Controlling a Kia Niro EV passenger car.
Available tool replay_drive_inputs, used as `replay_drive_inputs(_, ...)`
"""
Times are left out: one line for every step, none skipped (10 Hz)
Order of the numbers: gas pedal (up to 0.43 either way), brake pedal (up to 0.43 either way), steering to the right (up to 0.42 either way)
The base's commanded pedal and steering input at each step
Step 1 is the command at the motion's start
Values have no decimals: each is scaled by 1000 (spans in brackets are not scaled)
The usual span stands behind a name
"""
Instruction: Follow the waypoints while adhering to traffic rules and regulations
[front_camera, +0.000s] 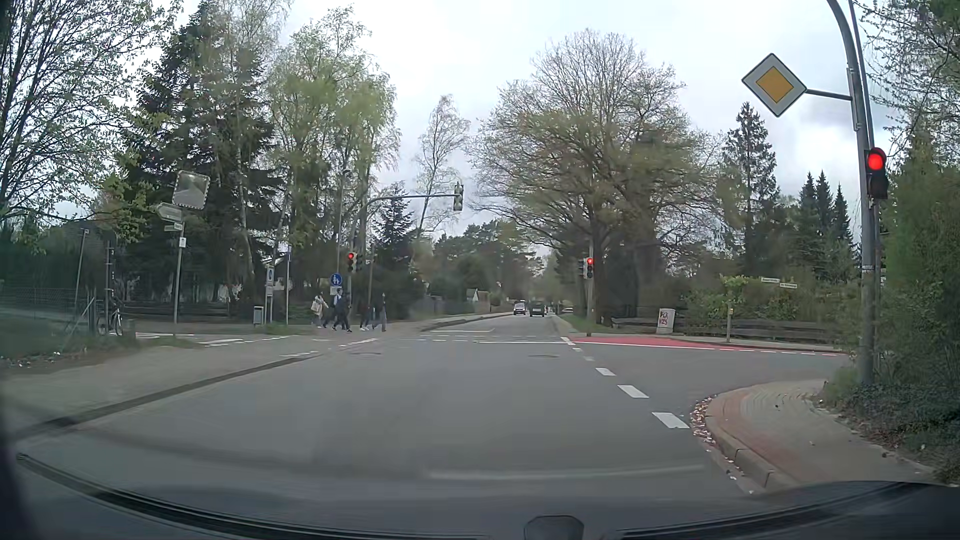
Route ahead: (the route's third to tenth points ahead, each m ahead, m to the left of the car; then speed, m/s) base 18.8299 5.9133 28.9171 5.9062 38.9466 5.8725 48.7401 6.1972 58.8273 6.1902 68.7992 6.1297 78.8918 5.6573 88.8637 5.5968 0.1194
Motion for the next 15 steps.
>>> replay_drive_inputs(0,232,3)
replay_drive_inputs(0,232,3)
replay_drive_inputs(0,232,3)
replay_drive_inputs(0,238,3)
replay_drive_inputs(0,244,3)
replay_drive_inputs(0,244,3)
replay_drive_inputs(0,244,3)
replay_drive_inputs(0,250,3)
replay_drive_inputs(0,250,3)
replay_drive_inputs(0,250,3)
replay_drive_inputs(0,250,3)
replay_drive_inputs(0,256,3)
replay_drive_inputs(0,256,3)
replay_drive_inputs(0,256,3)
replay_drive_inputs(0,256,3)
